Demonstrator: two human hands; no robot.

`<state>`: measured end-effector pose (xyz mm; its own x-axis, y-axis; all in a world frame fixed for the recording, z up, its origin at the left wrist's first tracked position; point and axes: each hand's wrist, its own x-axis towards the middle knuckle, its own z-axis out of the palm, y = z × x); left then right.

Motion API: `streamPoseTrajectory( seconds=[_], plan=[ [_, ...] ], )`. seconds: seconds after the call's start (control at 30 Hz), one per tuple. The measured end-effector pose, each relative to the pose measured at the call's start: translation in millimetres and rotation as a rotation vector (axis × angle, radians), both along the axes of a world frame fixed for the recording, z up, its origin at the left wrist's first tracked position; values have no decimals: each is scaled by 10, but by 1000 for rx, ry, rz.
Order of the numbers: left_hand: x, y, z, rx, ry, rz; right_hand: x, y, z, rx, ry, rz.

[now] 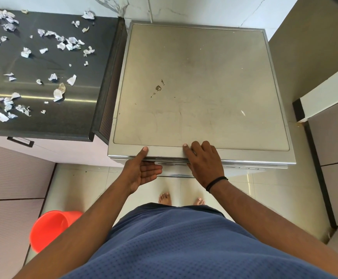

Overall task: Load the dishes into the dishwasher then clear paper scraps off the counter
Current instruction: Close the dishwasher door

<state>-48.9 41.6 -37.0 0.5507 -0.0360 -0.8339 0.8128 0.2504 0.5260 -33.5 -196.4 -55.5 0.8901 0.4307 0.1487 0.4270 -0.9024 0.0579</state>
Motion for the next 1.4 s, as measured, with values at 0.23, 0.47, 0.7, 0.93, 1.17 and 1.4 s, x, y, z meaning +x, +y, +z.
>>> streamPoseTrajectory(
  seconds=[0.23, 0.47, 0.7, 0.93, 1.17, 1.4],
  plan=[
    [-42, -3, -32, 99, -42, -30, -27, -6, 5, 47, -2, -10],
    [-69, -41, -49, 223, -110, 7, -43, 12, 8, 71, 28, -48],
    [-70, -76, -22, 274, -111, 28, -26, -4, 66, 80, 45, -33],
    [-73, -147, 112, 460, -136, 55, -19, 79, 221, 170, 133, -94],
    [-14, -93, 321, 572, -258, -31, 382, 242, 650, 281, 350, -267],
    [729, 157, 847, 816, -641, -172, 1153, 613, 1323, 362, 204, -249]
  ],
)
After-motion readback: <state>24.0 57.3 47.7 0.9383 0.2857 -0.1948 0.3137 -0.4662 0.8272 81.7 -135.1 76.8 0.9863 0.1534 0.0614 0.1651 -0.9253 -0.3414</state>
